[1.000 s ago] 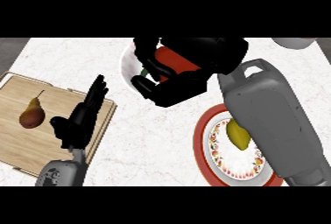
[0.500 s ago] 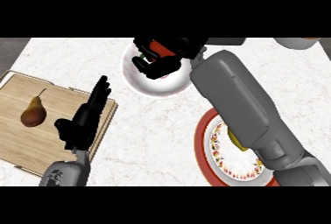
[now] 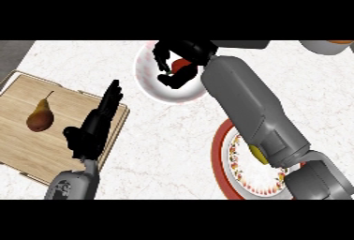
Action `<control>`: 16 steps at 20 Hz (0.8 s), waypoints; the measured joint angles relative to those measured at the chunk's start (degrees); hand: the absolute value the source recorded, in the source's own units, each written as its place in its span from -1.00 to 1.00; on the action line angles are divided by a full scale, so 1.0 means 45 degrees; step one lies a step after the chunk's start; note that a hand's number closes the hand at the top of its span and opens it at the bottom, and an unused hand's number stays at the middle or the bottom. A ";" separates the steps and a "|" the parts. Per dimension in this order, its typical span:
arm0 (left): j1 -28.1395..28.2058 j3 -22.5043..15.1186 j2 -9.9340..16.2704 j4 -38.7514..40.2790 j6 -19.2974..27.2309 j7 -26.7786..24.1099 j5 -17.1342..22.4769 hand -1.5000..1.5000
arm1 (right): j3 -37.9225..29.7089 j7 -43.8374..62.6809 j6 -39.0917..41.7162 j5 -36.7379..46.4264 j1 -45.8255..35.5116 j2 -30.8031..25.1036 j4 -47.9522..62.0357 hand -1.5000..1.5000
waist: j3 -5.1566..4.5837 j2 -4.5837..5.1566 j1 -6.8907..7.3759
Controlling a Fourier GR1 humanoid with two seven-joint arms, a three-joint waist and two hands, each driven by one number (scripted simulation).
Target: Pick the bell pepper from the plate and place it in the bowl
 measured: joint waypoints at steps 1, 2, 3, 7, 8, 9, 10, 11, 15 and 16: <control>-0.0054 -0.0010 -0.0015 -0.0097 0.0011 0.0150 0.0010 0.00 | -0.0019 -0.0315 0.0312 -0.0013 -0.0033 -0.0078 0.0386 -1.00 | 0.0001 0.0014 0.0033; -0.0127 -0.0012 -0.0044 -0.0082 0.0020 0.0182 0.0014 0.00 | -0.0054 -0.0652 0.0628 -0.0030 -0.0126 -0.0194 0.0748 -1.00 | 0.0002 0.0042 0.0065; -0.0222 0.0014 -0.0049 -0.0002 0.0014 0.0148 0.0019 0.00 | -0.0068 -0.0914 0.0835 -0.0029 -0.0225 -0.0142 0.1076 -1.00 | 0.0004 0.0064 0.0088; -0.0466 0.0097 -0.0092 0.0151 0.0077 0.0201 0.0009 0.00 | -0.0574 -0.2097 0.1782 -0.0458 -0.0510 -0.0210 0.2003 -1.00 | 0.0008 0.0066 0.0059; -0.0505 0.0118 -0.0068 0.0199 0.0072 0.0194 -0.0006 0.00 | -0.0809 -0.2302 0.1865 -0.0671 -0.0566 -0.0121 0.2132 -1.00 | 0.0010 0.0062 0.0050; -0.0489 0.0103 -0.0107 0.0235 0.0063 0.0159 0.0010 0.00 | -0.1046 -0.2489 0.2005 -0.0876 -0.0685 -0.0114 0.2253 -1.00 | 0.0009 0.0058 0.0045; -0.0470 0.0126 -0.0097 0.0262 0.0043 0.0145 0.0032 0.00 | -0.1276 -0.2706 0.2054 -0.1072 -0.0712 -0.0101 0.2352 -1.00 | 0.0009 0.0045 0.0024; -0.0540 0.0137 -0.0137 0.0303 0.0080 0.0179 0.0031 0.00 | -0.1570 -0.2775 0.2047 -0.1330 -0.0809 -0.0020 0.2432 -1.00 | 0.0011 0.0037 0.0003; -0.0606 0.0243 -0.0071 0.0253 0.0062 0.0244 0.0072 0.00 | -0.2599 -0.3005 0.2455 -0.2186 -0.1255 -0.0387 0.2866 -1.00 | 0.0010 0.0021 -0.0004; -0.0680 0.0360 0.0034 0.0266 -0.0013 0.0279 0.0145 0.00 | -0.2840 -0.2881 0.2605 -0.2396 -0.1413 -0.0449 0.3004 -1.00 | 0.0010 0.0017 -0.0012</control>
